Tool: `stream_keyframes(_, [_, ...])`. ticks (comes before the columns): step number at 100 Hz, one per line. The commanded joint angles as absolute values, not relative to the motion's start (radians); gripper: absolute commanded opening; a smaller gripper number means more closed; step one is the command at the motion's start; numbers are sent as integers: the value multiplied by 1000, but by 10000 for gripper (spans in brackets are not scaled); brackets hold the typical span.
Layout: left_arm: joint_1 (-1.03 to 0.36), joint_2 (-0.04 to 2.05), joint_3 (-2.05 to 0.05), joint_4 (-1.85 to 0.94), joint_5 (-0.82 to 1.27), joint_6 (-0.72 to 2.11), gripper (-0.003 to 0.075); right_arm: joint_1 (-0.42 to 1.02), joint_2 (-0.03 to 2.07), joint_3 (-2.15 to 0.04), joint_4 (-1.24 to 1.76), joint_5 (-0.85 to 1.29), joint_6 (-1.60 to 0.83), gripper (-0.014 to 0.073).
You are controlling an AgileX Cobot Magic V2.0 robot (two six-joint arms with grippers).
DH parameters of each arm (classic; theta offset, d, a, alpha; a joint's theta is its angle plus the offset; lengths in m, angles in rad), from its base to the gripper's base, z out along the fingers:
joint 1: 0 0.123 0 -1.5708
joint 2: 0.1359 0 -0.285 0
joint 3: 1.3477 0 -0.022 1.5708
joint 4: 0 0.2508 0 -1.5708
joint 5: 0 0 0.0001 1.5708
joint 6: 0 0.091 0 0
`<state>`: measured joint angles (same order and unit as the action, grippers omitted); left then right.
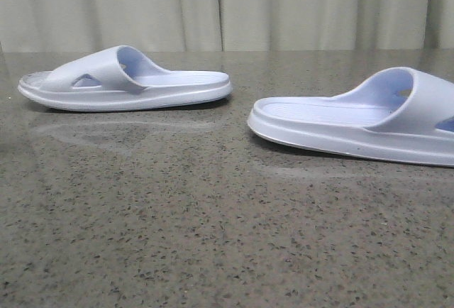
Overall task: Insert blue slippers together front up
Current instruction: 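Lower both grippers to the heel rims of the two blue slippers, then close both grippers on the slipper heels and lift them off the table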
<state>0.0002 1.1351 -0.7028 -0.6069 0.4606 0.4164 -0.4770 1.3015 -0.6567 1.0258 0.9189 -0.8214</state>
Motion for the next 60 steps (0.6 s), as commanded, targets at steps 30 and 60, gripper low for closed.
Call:
stream_keyframes(30, [2,1436,-996,-779,560,562,331,-485,1285,-683,1061,924,-838,-107])
stream_keyframes(60, [25,1609,-1123,-915,658,666,331,-485,1285,-683,1061,915,-838,-107])
